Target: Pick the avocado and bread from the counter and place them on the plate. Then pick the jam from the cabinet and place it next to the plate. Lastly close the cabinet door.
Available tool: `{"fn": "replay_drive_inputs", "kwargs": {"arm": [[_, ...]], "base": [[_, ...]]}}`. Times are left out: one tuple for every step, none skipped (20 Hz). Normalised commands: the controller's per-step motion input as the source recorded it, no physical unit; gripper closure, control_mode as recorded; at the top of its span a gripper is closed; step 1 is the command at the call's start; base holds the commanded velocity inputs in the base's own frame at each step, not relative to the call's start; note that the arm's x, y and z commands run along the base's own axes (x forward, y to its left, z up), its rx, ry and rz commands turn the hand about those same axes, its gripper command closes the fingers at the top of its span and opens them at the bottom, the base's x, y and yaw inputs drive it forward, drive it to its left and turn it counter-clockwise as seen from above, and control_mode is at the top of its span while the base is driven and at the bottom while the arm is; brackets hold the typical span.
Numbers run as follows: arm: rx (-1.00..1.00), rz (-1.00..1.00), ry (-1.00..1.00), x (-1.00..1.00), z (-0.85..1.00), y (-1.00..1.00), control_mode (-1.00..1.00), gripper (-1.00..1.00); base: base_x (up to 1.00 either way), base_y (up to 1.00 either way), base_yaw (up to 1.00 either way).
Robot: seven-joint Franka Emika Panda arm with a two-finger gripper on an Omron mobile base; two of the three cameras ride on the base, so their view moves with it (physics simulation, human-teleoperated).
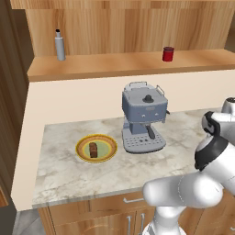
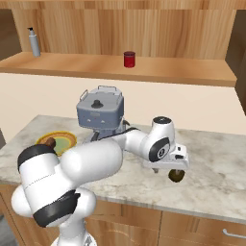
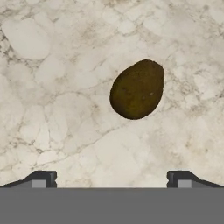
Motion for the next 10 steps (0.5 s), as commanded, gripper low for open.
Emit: {"fn": "replay_drive_inputs", "kwargs": {"arm": [[0.0, 0.05, 0.01, 0.1, -0.06, -0.11, -1.0, -1.0], [0.0, 0.05, 0.0, 0.07, -0.06, -0.13, -1.0, -1.0], [0.0, 0.04, 0.0, 0.07, -0.06, -0.15, -1.0, -1.0], [0.0, 0.04, 0.0, 0.08, -0.06, -0.14, -1.0, -1.0], [0.0, 0.04, 0.0, 0.11, -0.09, -0.11, -1.0, -1.0], [0.0, 0.04, 0.01, 0.13, -0.09, -0.1, -1.0, -1.0], [0.0, 0.03, 0.01, 0.11, -0.09, -0.11, -1.0, -1.0], [0.0, 0.03, 0.01, 0.11, -0.08, -0.11, -1.0, -1.0], [0.0, 0.0, 0.02, 0.16, -0.09, -0.06, -1.0, -1.0], [0.0, 0.0, 0.03, 0.17, -0.11, -0.04, -1.0, -1.0]], "base": [[0.0, 0.0, 0.0], [0.0, 0.0, 0.0], [0.0, 0.0, 0.0], [0.0, 0.0, 0.0], [0.0, 0.0, 0.0], [0.0, 0.0, 0.0], [0.0, 0.0, 0.0], [0.0, 0.0, 0.0], [0.0, 0.0, 0.0], [0.0, 0.0, 0.0]]}}
